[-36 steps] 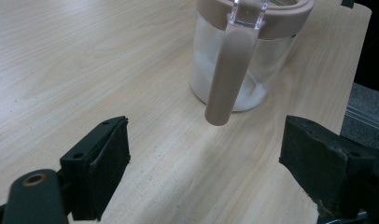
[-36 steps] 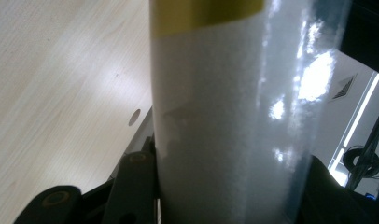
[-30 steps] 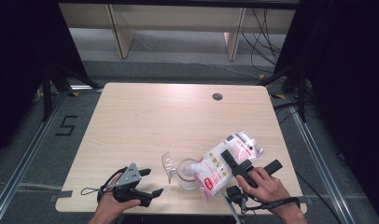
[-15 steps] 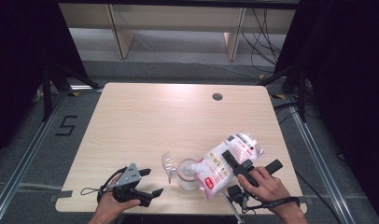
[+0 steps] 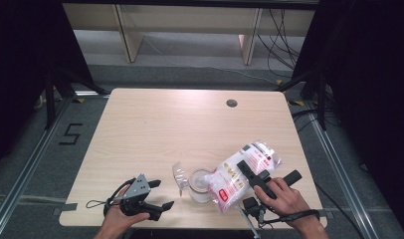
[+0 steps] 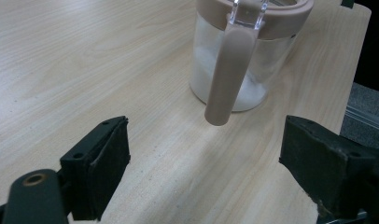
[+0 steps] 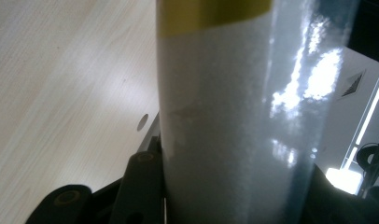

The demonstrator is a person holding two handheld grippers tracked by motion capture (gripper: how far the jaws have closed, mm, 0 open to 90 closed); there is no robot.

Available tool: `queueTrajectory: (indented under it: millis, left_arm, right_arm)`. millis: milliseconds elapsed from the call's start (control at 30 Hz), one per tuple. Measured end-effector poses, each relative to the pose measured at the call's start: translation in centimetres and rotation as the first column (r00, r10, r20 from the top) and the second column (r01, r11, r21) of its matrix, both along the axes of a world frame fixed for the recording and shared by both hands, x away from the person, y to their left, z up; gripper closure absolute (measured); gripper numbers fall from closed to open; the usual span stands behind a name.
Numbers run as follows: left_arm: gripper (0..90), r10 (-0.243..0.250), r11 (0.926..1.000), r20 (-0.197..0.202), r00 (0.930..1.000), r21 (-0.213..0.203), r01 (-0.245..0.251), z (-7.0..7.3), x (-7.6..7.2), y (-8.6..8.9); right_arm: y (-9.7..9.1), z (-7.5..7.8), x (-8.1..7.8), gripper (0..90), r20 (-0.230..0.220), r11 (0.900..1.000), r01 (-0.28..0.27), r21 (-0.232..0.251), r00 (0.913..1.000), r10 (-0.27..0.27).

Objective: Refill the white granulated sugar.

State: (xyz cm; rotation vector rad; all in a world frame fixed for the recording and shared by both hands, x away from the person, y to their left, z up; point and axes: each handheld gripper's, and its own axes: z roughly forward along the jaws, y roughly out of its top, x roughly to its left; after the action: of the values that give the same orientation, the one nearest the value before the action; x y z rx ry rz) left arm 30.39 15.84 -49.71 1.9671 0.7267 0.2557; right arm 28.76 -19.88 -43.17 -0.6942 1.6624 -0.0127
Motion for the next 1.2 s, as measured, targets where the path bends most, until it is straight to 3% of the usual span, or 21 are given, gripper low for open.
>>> queueTrajectory:
  millis: [33,133,200,367,700,733,900,1000,1033,1100,1133,1200]
  left_arm:
    - [15.4,-0.015,0.9998,0.017,0.9997,0.012,0.015,0.05,0.13,0.09]
    - [15.4,-0.014,0.9998,0.017,0.9998,0.014,0.014,0.06,0.13,0.1]
    - [15.4,-0.015,0.9998,0.018,0.9997,0.012,0.015,0.05,0.13,0.09]
    - [15.4,-0.018,0.9998,0.018,0.9997,0.007,0.018,0.02,0.16,0.08]
    - [15.4,-0.017,0.9996,0.02,0.9996,0.021,0.017,0.06,0.16,0.14]
    - [15.4,-0.007,1.0,0.004,1.0,0.0,0.007,0.0,0.06,0.03]
    - [15.4,-0.005,1.0,0.002,1.0,-0.004,0.005,-0.02,0.06,0.01]
    - [15.4,-0.004,1.0,0.005,1.0,0.002,0.004,0.01,0.04,0.01]
    - [15.4,-0.006,0.9993,0.008,1.0,0.036,0.006,0.06,0.12,0.2]
    - [15.4,-0.009,0.9994,0.01,0.9999,0.032,0.009,0.06,0.13,0.19]
    - [15.4,-0.002,1.0,0.002,1.0,0.001,0.002,0.01,0.02,0.01]
    - [15.4,0.0,1.0,0.001,1.0,0.001,0.0,0.0,0.01,0.0]
  right_arm:
    - [0.1,0.15,0.09,66.0,0.004,0.9997,-0.016,-0.018,0.9999,0.016]
    - [0.02,0.25,0.14,66.0,0.015,0.9995,-0.02,-0.025,0.9997,0.021]
    - [-0.09,0.17,-0.02,66.0,0.003,1.0,0.003,0.002,1.0,-0.003]
    - [-0.07,0.13,-0.04,66.1,0.003,1.0,0.002,0.007,1.0,-0.002]
    - [-0.05,0.45,-0.06,66.2,0.014,0.9999,-0.013,-0.011,0.9998,0.013]
    - [-0.02,0.49,-0.08,66.2,0.015,0.9998,-0.012,-0.017,0.9998,0.013]
    - [0.06,0.53,-0.14,66.3,0.019,0.9996,-0.016,-0.023,0.9997,0.017]
    - [0.02,0.38,-0.23,66.3,0.017,1.0,0.002,-0.008,0.9998,-0.002]
    - [0.02,0.38,-0.23,66.3,0.017,1.0,0.002,-0.008,0.9998,-0.002]
    - [0.05,0.4,-0.2,66.4,0.017,0.9998,0.0,-0.022,0.9998,0.0]
    - [0.17,0.47,-0.15,66.4,0.016,0.9992,-0.008,-0.039,0.9998,0.009]
    - [0.19,0.42,-0.17,66.4,0.012,0.9992,-0.005,-0.039,0.9999,0.005]
